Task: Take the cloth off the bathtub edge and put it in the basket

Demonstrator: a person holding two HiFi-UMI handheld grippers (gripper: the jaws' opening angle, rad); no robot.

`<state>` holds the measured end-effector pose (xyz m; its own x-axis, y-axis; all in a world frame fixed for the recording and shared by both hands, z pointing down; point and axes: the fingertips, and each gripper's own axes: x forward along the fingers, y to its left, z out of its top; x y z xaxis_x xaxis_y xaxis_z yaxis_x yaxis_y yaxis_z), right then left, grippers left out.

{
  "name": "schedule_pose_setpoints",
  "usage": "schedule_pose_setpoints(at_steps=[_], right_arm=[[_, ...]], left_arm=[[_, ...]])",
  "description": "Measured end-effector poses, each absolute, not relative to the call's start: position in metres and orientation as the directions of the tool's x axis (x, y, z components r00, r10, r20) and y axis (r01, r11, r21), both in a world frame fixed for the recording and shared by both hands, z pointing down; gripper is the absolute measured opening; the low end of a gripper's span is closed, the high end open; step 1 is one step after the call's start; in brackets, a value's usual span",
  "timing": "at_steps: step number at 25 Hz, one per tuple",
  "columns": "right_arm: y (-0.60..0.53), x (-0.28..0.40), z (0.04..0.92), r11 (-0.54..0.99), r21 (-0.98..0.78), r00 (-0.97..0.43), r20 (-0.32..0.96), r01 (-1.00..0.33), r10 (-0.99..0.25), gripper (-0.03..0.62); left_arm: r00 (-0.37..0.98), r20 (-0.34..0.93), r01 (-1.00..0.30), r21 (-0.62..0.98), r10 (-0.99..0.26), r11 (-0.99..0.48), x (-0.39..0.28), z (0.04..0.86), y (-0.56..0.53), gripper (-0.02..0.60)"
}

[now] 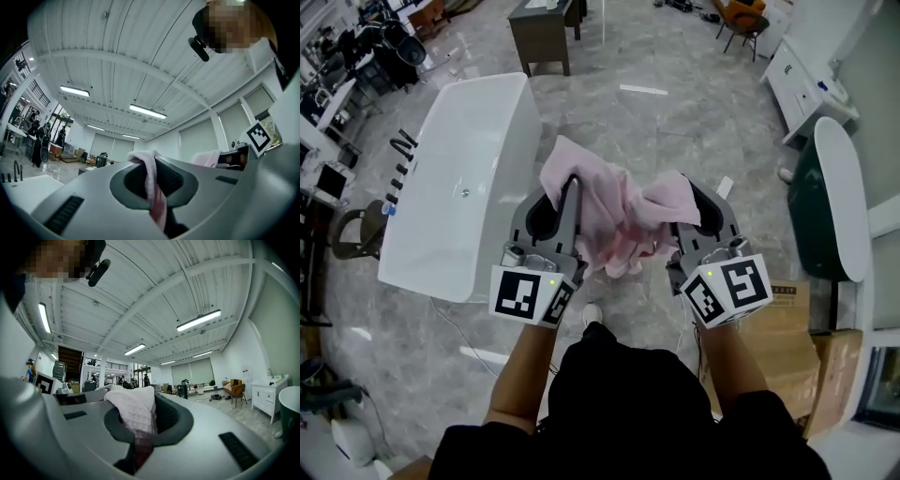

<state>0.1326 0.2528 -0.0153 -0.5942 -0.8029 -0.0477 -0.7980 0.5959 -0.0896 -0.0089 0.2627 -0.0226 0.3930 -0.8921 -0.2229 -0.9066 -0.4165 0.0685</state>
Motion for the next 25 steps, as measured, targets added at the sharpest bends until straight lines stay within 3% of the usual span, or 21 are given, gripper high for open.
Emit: schedule_pose_setpoints(at_steps=[25], right_arm=[[0.107,0.054,-0.034,0.501,-0.06,-0.498,-0.059,-0.863,-0.865,0.043]], left_arm=[[0.502,-0.268,-0.825,0.135,-0.822,-0.548,-0.07,-0.015,0.133,0.028]])
